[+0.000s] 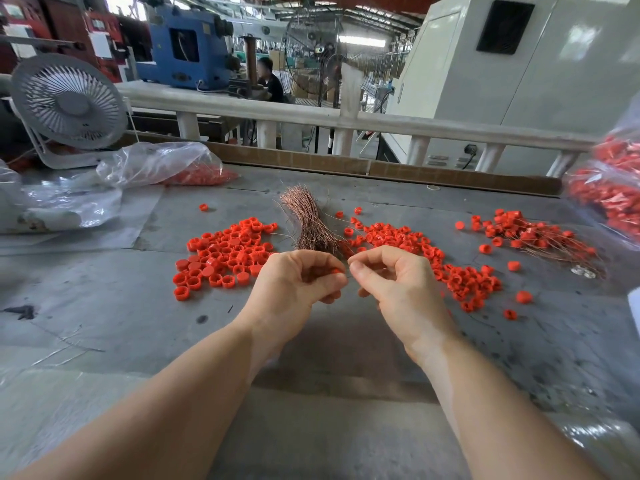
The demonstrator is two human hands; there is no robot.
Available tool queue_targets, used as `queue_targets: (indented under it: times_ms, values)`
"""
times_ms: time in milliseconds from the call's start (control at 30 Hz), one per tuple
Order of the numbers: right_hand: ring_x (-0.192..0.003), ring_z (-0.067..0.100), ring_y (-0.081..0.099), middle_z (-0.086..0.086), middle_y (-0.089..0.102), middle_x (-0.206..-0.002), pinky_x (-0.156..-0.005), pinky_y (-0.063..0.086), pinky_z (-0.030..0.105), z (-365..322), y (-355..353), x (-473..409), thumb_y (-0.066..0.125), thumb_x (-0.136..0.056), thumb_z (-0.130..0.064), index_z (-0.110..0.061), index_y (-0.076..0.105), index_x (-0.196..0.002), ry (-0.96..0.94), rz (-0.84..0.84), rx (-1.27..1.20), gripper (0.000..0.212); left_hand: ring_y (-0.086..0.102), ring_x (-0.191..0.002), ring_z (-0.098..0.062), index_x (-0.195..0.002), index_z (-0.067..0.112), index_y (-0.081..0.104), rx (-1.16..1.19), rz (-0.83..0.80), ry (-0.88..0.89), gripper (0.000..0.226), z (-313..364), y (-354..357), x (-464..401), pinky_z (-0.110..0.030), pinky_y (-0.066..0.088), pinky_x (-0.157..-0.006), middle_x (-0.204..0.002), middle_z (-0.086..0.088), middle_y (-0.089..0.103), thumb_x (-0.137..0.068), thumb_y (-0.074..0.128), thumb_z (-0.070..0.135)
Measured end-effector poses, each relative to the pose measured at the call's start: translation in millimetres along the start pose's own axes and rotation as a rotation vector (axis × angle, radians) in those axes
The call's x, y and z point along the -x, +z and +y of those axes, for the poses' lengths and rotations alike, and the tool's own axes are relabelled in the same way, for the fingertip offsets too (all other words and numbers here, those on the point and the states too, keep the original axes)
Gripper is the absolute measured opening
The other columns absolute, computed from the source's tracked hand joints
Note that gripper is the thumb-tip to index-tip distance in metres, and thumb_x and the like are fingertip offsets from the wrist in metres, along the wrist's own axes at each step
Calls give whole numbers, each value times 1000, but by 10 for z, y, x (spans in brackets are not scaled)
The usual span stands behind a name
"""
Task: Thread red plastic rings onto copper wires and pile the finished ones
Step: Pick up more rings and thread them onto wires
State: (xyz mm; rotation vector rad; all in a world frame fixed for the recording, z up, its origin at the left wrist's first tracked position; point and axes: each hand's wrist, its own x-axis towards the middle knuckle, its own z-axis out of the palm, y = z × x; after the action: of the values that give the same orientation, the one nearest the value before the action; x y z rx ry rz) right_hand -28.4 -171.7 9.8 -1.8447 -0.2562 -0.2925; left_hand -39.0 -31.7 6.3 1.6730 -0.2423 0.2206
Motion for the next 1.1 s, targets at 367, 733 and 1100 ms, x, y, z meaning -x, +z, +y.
queue_targets:
  times_ms: [367, 733, 1100]
  values:
    - [-79, -5, 56, -9, 68, -89, -69, 38, 6, -81, 11, 43, 66, -79, 3, -21, 70, -93, -241, -75, 111, 28, 60, -53, -9, -78, 7, 70, 363, 38, -172, 8, -32, 10, -3, -18, 51, -53, -64, -4, 68, -75, 65, 13]
    - [-63, -1, 53, -10, 66, -78, -60, 41, 13, -68, 13, 23, 69, -82, -7, -30, 69, -86, -254, -69, 23, 23, 60, -51, -12, -70, 5, 66, 329, -27, -194, 34, 12, 29, 24, -20, 50, -51, -60, -4, 65, -73, 57, 38]
    - [-62, -2, 53, -20, 64, -67, -65, 43, 14, -40, 0, -16, 67, -83, -8, -27, 68, -79, -241, -40, -68, 20, 66, -68, -9, -84, 14, 71, 304, 68, -31, 20, 52, 11, 23, -20, 55, -64, -75, 0, 73, -75, 68, -3]
